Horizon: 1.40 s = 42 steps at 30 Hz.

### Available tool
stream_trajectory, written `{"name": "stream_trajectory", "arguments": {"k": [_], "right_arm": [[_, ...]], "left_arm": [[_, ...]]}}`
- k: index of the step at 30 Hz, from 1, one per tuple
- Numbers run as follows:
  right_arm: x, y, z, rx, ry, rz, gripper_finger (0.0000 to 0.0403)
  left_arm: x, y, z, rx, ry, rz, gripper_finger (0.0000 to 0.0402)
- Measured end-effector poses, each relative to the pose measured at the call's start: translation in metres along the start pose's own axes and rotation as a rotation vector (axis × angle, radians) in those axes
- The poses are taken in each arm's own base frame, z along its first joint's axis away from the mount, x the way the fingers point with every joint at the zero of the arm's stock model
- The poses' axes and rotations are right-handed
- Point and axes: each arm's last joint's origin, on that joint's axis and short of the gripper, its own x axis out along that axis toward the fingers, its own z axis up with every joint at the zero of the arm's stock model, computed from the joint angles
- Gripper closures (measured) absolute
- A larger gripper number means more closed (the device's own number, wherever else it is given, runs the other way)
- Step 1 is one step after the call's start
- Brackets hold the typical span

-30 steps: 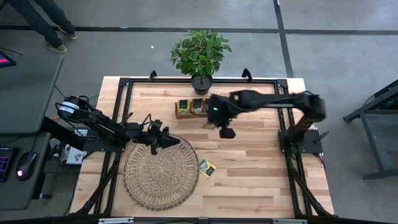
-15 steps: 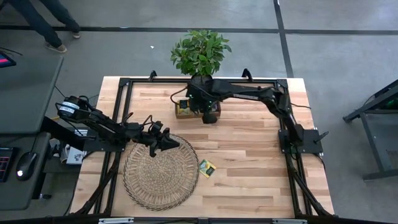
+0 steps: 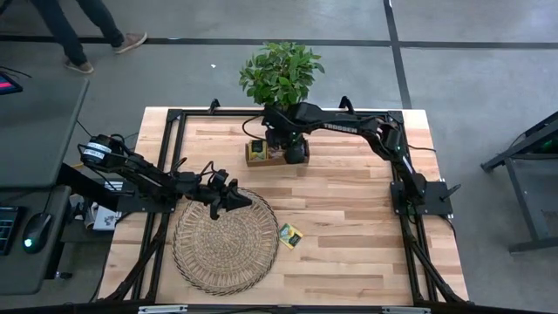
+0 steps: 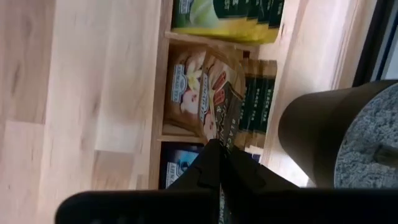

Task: Pick & Place Tea
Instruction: Put the brown tea bag into the middle section of the wooden organizer, then put the yellow tea bag into the left section of the wooden organizer

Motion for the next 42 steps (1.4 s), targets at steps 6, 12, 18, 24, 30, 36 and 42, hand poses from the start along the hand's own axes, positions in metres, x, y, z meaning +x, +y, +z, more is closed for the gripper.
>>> {"name": "stream_trajectory", "arguments": {"k": [6, 12, 18, 24, 30, 36, 42], "right_arm": [[0.001, -0.001, -0.001, 0.001, -0.014, 0.023, 0.0402], [0.003, 0.0, -0.002, -0.02, 0.003, 0.015, 0.0394], [0.003, -0.001, -0.003, -0.025, 0.025, -0.015, 0.0376], [0.003, -0.001, -0.003, -0.025, 0.025, -0.017, 0.0351], [0.003, -0.001, -0.003, 0.048, 0.028, -0.021, 0.0325], [-0.004, 0.009, -0.009, 0.199, 0.067, 0.101, 0.0314], [-0.008, 0.033, -0.002, 0.212, 0.095, 0.199, 0.0326]], "left_arm": [[0.0, 0.0, 0.0, 0.0, 0.004, -0.003, 0.0401], [0.0, 0.0, 0.0, 0.0, 0.007, -0.004, 0.0401], [0.0, 0.0, -0.001, -0.001, 0.025, -0.012, 0.0401], [0.0, 0.001, -0.002, -0.005, 0.04, -0.002, 0.0401], [0.0, 0.001, -0.003, -0.023, 0.05, -0.009, 0.0401], [0.0, 0.007, -0.009, -0.059, 0.11, 0.055, 0.0401], [0.01, 0.015, -0.018, -0.092, 0.288, 0.183, 0.0401]]}}
